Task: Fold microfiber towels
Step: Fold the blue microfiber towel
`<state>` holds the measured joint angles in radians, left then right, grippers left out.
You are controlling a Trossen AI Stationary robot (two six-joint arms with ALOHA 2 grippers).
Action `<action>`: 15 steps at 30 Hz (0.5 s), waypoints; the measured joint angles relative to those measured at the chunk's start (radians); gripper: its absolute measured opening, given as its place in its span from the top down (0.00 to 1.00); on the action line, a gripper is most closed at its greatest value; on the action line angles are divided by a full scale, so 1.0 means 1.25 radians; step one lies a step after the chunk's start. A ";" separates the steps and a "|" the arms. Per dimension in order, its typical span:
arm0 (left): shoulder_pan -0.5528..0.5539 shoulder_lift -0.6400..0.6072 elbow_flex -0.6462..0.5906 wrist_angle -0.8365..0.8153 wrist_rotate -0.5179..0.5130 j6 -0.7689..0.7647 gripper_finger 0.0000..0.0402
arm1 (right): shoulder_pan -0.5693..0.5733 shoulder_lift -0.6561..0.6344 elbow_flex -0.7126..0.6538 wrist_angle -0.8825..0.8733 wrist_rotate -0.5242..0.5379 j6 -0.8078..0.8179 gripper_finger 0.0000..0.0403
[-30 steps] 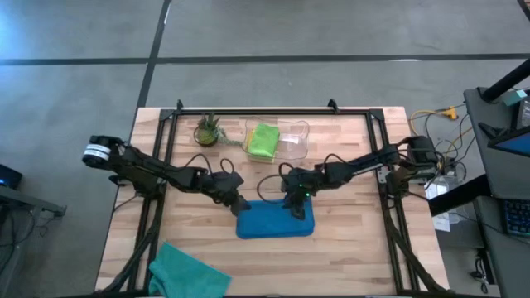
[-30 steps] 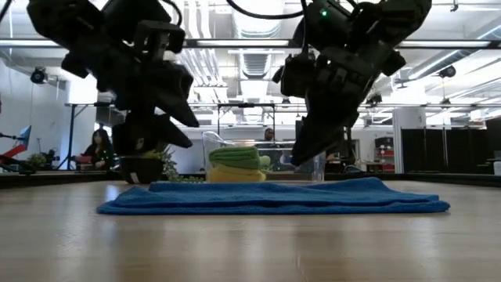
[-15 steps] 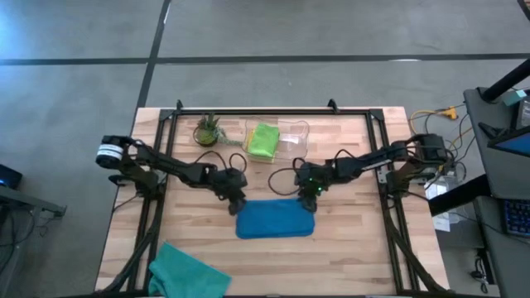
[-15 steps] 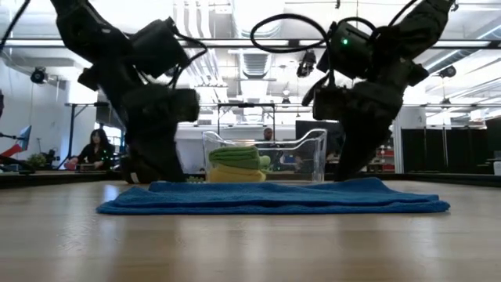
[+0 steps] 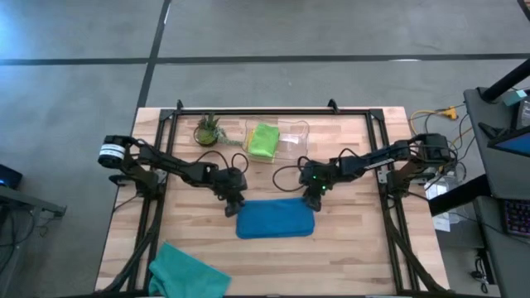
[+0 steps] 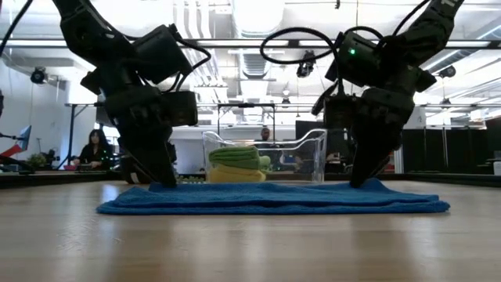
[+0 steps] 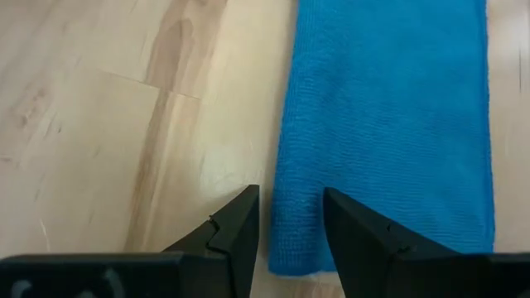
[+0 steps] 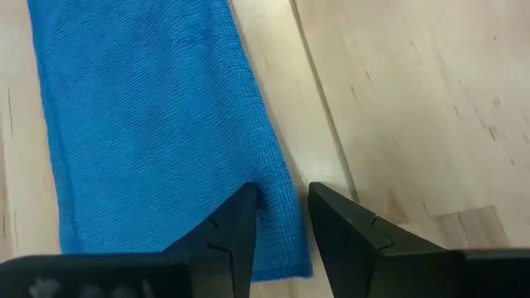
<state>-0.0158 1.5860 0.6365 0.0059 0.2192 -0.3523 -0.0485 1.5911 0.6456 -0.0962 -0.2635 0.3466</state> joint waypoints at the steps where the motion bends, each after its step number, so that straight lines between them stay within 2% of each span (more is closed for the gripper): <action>1: 0.000 0.000 0.000 -0.001 0.001 0.000 0.70 | 0.000 0.000 -0.003 0.003 -0.001 0.001 0.73; 7: -0.001 0.000 0.000 -0.026 0.023 0.000 0.73 | -0.001 0.000 -0.006 0.000 -0.039 0.000 0.77; 9: -0.001 0.000 0.000 -0.030 0.032 0.000 0.78 | 0.001 0.000 -0.005 -0.003 -0.054 -0.002 0.80; 13: -0.001 0.001 0.001 -0.039 0.067 -0.005 0.95 | 0.004 0.001 -0.005 -0.007 -0.074 -0.008 0.87; 15: -0.001 0.001 0.000 -0.040 0.072 -0.006 0.98 | 0.005 0.001 -0.005 -0.007 -0.074 -0.012 0.91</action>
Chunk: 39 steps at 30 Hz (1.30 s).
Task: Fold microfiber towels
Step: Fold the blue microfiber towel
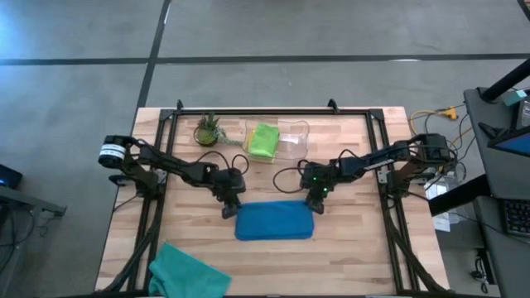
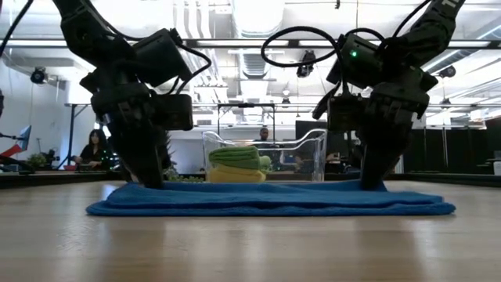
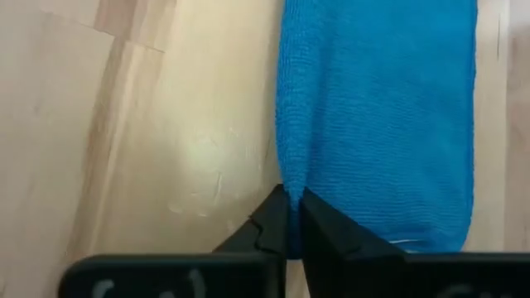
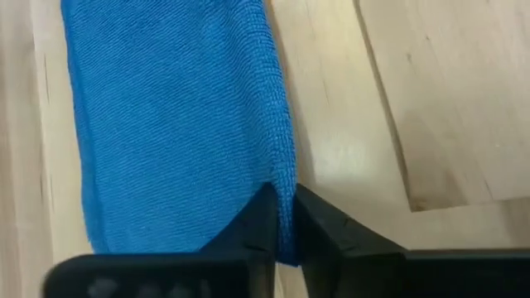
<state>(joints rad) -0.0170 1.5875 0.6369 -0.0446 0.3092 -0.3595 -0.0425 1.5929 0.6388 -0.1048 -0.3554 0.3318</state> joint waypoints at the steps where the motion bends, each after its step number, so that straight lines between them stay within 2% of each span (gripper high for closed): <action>1: 0.000 0.000 0.000 -0.001 0.000 0.000 0.99 | 0.000 0.000 0.000 0.001 0.001 -0.001 0.94; 5: -0.001 -0.009 0.000 -0.007 -0.024 0.003 1.00 | -0.001 0.000 0.008 0.000 0.033 -0.012 0.97; 10: 0.014 -0.034 0.003 -0.058 -0.079 0.058 1.00 | -0.003 -0.012 0.031 -0.053 0.144 -0.040 0.98; 15: 0.029 -0.066 0.027 -0.151 -0.195 0.122 1.00 | -0.005 -0.038 0.049 -0.063 0.202 -0.057 0.98; 20: 0.031 -0.124 0.035 -0.152 -0.262 0.126 1.00 | -0.005 -0.097 0.049 -0.070 0.253 -0.047 0.98; 28: 0.021 -0.213 0.033 -0.146 -0.274 0.126 1.00 | 0.048 -0.152 0.049 -0.088 0.267 0.004 0.98; 39: -0.071 -0.186 0.014 -0.144 -0.246 0.103 1.00 | 0.169 -0.131 0.046 -0.100 0.340 0.071 0.98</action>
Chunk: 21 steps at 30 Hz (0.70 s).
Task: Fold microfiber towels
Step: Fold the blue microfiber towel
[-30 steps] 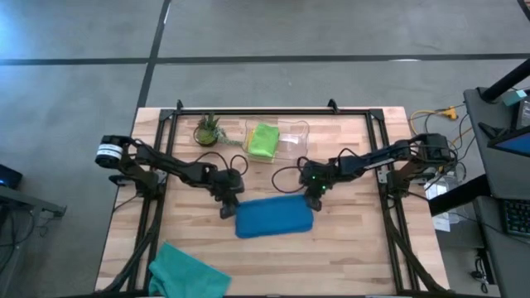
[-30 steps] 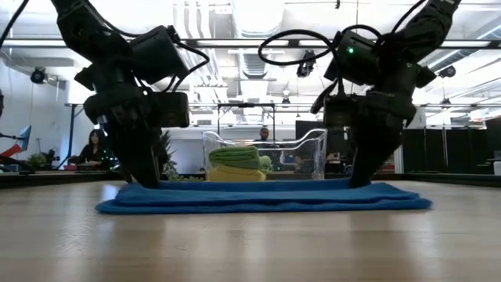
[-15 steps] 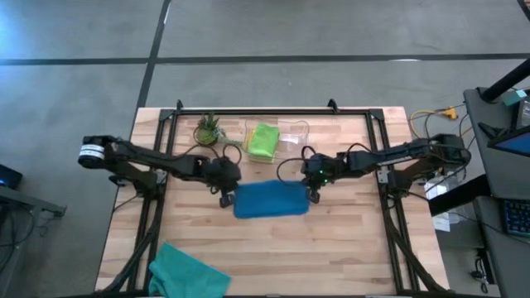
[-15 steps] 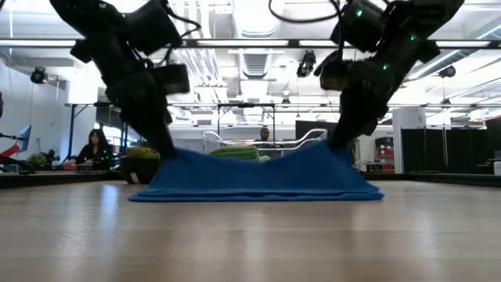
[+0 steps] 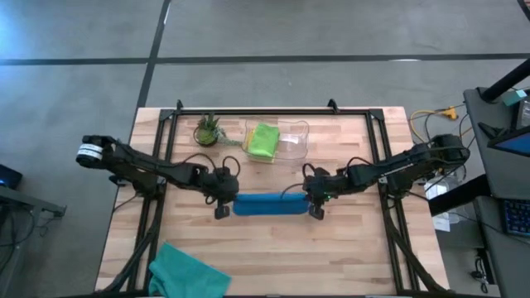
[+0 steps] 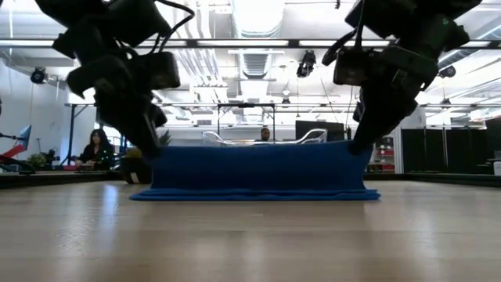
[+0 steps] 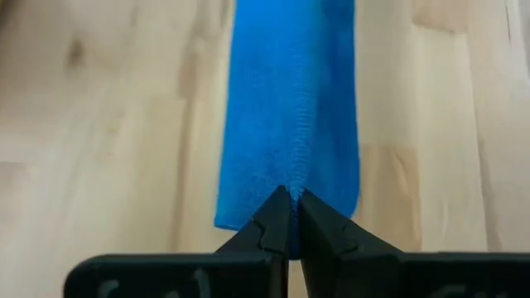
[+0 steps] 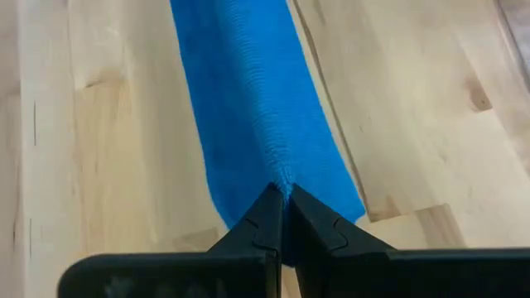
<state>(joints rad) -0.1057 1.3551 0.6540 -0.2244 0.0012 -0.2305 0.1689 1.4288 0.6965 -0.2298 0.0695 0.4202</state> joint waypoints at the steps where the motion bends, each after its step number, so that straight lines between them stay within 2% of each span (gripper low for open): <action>1: -0.008 0.004 -0.003 0.004 0.000 0.000 1.00 | 0.005 0.000 -0.002 0.000 0.005 0.007 0.98; 10: -0.027 0.054 -0.004 0.045 0.009 -0.021 1.00 | 0.032 0.022 -0.021 0.004 0.009 0.052 0.98; 15: -0.027 0.093 0.000 0.087 0.058 -0.023 1.00 | 0.043 0.043 -0.021 0.006 0.008 0.068 0.98; 21: -0.027 0.126 -0.006 0.090 0.089 -0.083 1.00 | 0.048 0.057 -0.021 0.025 -0.014 0.077 0.97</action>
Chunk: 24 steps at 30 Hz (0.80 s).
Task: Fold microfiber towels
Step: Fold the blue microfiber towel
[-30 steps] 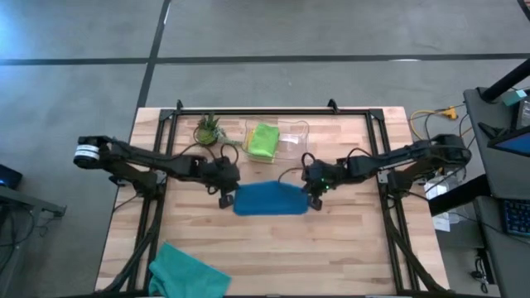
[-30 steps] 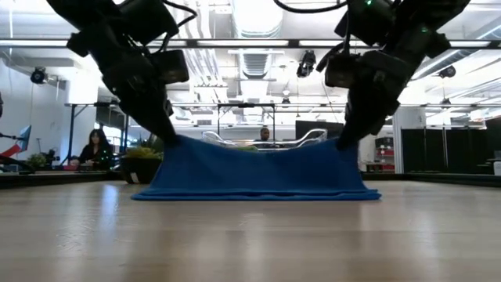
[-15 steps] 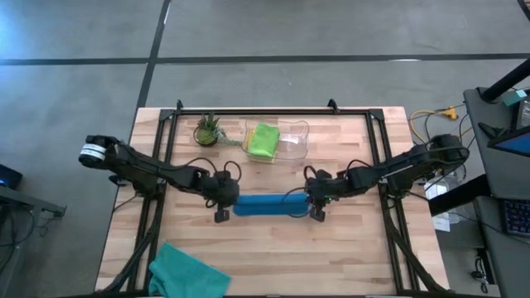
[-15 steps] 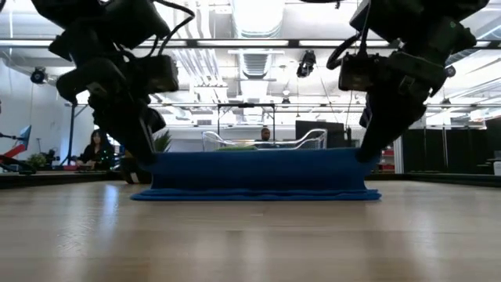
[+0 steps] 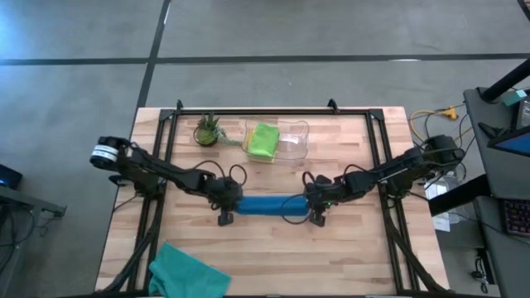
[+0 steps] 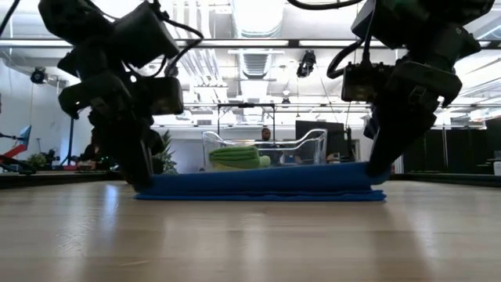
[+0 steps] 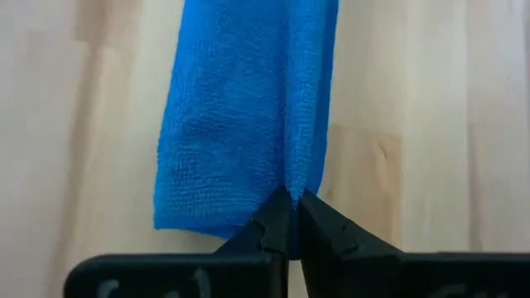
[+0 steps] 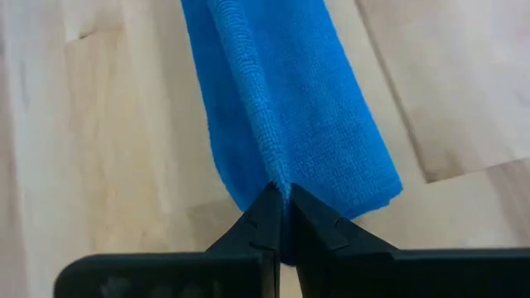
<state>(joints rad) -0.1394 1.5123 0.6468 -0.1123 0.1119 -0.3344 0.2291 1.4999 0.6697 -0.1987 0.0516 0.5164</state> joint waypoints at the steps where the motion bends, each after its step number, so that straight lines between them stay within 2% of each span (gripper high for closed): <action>1: 0.000 0.005 0.000 0.001 0.010 0.000 1.00 | 0.000 0.002 0.000 0.002 -0.014 0.000 0.96; 4: 0.000 0.010 0.000 0.000 0.018 0.000 0.98 | 0.000 0.006 0.000 0.001 -0.063 0.000 0.93; 8: 0.000 -0.005 -0.002 -0.004 0.022 0.000 0.89 | 0.000 -0.001 -0.001 0.000 -0.104 0.000 0.88; 16: 0.001 -0.095 -0.002 -0.006 0.021 -0.015 0.73 | 0.000 -0.045 0.038 0.008 -0.104 0.006 0.80; 18: 0.002 -0.115 -0.002 -0.008 0.018 -0.022 0.71 | 0.000 -0.041 0.049 0.020 -0.104 0.001 0.78; 21: 0.002 -0.139 -0.007 -0.005 0.008 -0.049 0.71 | -0.001 -0.012 0.063 0.111 -0.101 -0.006 0.78; 24: 0.013 -0.142 -0.040 0.012 -0.001 -0.131 0.70 | -0.010 0.027 0.084 0.174 -0.083 -0.007 0.78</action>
<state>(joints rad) -0.1229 1.3342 0.5962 -0.0971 0.1109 -0.4985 0.2165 1.5333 0.7751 0.0182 -0.0527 0.5074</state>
